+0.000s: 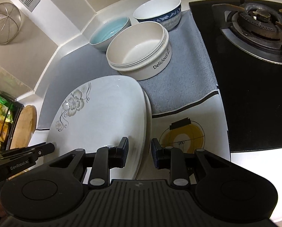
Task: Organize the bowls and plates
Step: 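Hold the flower-patterned plate rim with the left tool to align the stack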
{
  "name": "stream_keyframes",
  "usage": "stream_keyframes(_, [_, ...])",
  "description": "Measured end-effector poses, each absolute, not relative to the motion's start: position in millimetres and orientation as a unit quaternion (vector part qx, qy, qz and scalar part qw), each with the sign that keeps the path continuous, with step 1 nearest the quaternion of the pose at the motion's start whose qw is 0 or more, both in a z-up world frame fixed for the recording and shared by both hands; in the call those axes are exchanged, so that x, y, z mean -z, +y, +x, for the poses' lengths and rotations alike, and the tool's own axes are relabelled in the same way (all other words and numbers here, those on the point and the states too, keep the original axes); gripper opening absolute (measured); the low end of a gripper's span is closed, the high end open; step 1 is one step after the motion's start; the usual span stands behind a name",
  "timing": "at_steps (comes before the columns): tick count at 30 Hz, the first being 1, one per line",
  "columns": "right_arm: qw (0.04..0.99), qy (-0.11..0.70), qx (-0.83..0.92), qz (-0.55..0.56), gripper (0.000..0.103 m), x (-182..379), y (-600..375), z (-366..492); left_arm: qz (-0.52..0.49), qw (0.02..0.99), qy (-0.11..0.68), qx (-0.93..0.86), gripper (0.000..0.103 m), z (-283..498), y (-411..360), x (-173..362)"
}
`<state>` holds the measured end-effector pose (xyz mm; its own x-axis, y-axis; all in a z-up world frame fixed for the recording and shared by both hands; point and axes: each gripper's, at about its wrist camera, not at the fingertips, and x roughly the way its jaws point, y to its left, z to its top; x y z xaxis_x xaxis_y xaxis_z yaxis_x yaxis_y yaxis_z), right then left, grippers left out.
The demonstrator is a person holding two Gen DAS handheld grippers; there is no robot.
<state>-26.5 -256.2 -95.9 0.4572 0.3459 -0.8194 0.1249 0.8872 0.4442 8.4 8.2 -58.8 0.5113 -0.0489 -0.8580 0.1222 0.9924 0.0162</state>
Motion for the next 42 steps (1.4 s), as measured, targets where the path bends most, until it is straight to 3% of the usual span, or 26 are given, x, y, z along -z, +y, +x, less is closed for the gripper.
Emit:
stream_keyframes(16, [0.863,0.463,-0.035,0.199,0.03,80,-266,-47,0.02,0.888,0.456,0.051,0.018,-9,8,46])
stream_keyframes(22, [0.858,0.463,-0.046,0.218,0.03,85,-271,-53,-0.033,0.88,0.472,0.042,0.033,-17,22,50])
stream_keyframes(42, [0.828,0.505,-0.063,0.237,0.03,100,-261,-39,-0.094,0.848,0.516,0.073,0.034,0,35,74])
